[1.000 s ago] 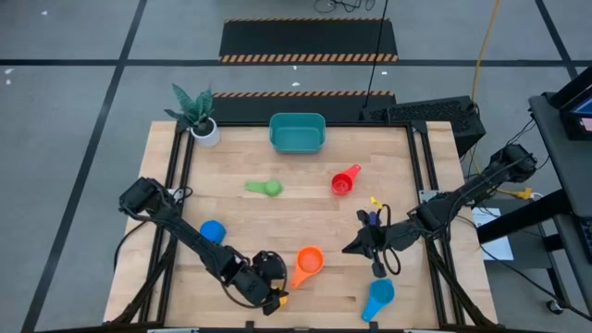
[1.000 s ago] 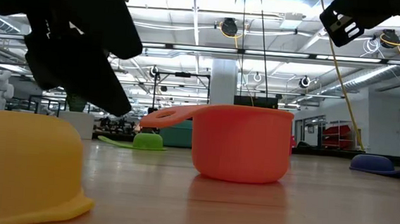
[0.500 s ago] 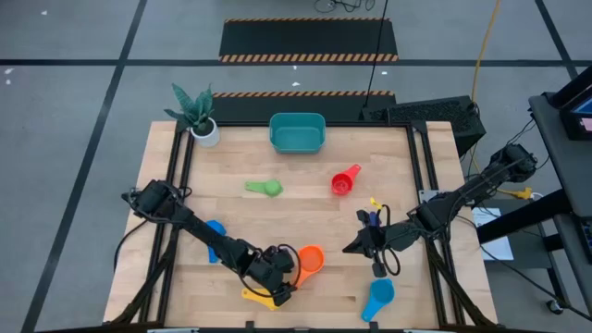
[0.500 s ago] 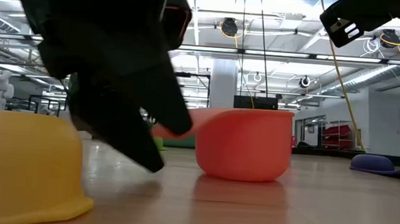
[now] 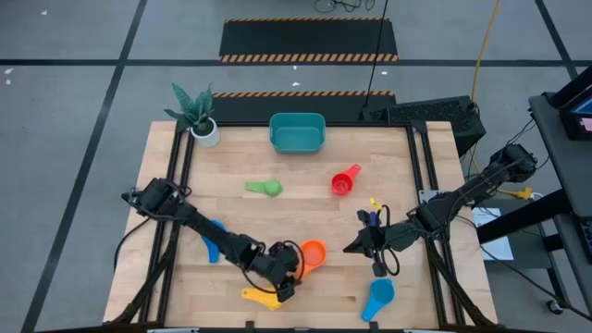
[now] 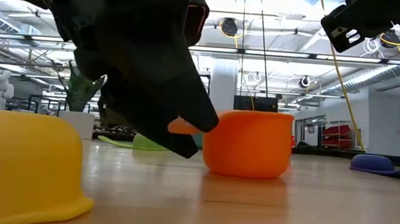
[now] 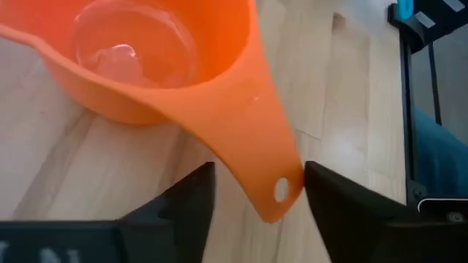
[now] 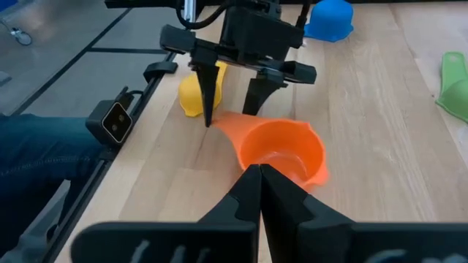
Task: Nest measuring cups in basket
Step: Move the orange measuring cup to the center of the table
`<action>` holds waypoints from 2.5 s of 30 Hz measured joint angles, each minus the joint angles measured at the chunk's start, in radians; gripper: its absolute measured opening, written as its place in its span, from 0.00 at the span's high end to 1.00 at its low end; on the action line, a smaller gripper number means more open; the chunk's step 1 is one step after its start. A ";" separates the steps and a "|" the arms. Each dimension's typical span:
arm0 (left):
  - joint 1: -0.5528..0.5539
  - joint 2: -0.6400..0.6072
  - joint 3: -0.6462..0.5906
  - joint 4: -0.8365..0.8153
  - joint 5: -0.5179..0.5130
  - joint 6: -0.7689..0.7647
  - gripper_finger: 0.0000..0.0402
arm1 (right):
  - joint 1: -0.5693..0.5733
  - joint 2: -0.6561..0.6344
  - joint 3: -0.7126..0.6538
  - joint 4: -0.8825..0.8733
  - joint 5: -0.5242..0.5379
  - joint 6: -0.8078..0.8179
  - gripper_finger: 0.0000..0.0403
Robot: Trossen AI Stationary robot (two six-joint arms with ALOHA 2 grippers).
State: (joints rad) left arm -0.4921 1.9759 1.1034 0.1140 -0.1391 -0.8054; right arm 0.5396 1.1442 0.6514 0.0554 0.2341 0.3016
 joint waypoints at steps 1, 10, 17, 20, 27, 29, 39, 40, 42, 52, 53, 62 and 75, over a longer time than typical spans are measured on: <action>0.001 0.000 0.000 0.001 0.001 0.013 0.55 | 0.000 0.000 0.000 0.000 0.000 0.000 1.00; 0.031 -0.018 0.000 -0.036 0.063 0.155 0.97 | 0.000 0.000 0.000 0.000 0.000 0.000 1.00; 0.095 -0.108 0.000 -0.223 0.151 0.255 0.98 | 0.000 0.000 -0.001 0.001 0.000 0.000 1.00; 0.131 -0.168 0.000 -0.310 0.201 0.311 0.98 | 0.000 0.000 -0.002 0.000 0.000 0.000 1.00; 0.237 -0.308 0.000 -0.479 0.418 0.467 0.98 | 0.000 0.000 -0.002 -0.003 0.000 0.000 1.00; 0.272 -0.339 -0.013 -0.504 0.459 0.509 0.98 | 0.000 0.000 -0.002 -0.008 0.000 0.000 1.00; 0.430 -0.328 -0.172 -0.278 0.765 0.520 0.98 | 0.006 0.000 -0.002 -0.033 -0.001 0.000 1.00; 0.442 -0.326 -0.191 -0.246 0.778 0.514 0.98 | 0.009 0.000 -0.002 -0.032 -0.001 0.000 1.00; 0.460 -0.328 -0.225 -0.202 0.824 0.507 0.99 | 0.018 0.000 -0.002 -0.032 -0.002 0.000 1.00; 0.530 -0.328 -0.321 -0.164 0.853 0.507 0.97 | 0.026 0.000 -0.002 -0.030 0.000 0.000 1.00; 0.536 -0.328 -0.324 -0.163 0.853 0.503 0.97 | 0.026 0.000 -0.002 -0.030 -0.001 0.000 1.00; 0.588 -0.328 -0.337 -0.171 0.792 0.461 0.86 | 0.026 0.000 -0.002 -0.030 0.000 0.003 1.00; 0.598 -0.328 -0.337 -0.263 0.625 0.464 0.64 | 0.026 0.000 -0.002 -0.030 0.000 0.011 1.00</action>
State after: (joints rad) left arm 0.1055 1.6478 0.7666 -0.1489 0.4855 -0.3412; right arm 0.5652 1.1439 0.6498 0.0257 0.2337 0.3130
